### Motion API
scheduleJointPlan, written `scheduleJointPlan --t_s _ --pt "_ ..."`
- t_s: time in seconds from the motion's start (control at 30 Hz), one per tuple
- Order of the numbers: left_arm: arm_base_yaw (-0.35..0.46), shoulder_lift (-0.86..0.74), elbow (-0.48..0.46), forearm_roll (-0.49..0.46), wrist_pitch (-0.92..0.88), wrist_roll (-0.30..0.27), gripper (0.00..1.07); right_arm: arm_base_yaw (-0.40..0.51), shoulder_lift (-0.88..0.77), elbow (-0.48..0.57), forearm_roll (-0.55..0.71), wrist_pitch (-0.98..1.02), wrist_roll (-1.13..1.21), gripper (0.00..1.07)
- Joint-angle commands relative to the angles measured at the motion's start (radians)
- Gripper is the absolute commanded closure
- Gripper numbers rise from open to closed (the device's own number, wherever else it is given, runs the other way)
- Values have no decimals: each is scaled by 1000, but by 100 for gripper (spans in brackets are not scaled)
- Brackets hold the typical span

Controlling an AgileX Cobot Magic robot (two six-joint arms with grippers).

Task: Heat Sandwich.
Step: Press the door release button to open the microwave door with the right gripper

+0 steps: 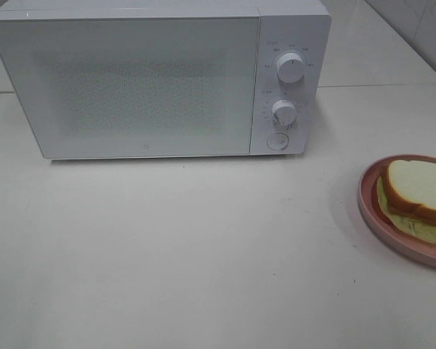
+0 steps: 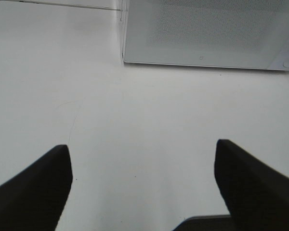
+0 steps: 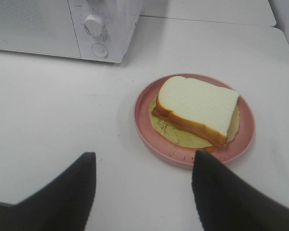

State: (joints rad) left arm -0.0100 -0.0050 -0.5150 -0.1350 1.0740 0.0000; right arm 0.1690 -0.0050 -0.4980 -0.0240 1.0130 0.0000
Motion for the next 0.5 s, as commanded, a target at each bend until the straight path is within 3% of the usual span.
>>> scheduleJointPlan --t_s 0.03,0.5 --pt "-2 -24 2 -4 -10 0 30 -6 -26 3 0 -17 17 49" --pt "-2 -24 2 -4 -10 0 30 -6 -26 3 -1 -17 17 49"
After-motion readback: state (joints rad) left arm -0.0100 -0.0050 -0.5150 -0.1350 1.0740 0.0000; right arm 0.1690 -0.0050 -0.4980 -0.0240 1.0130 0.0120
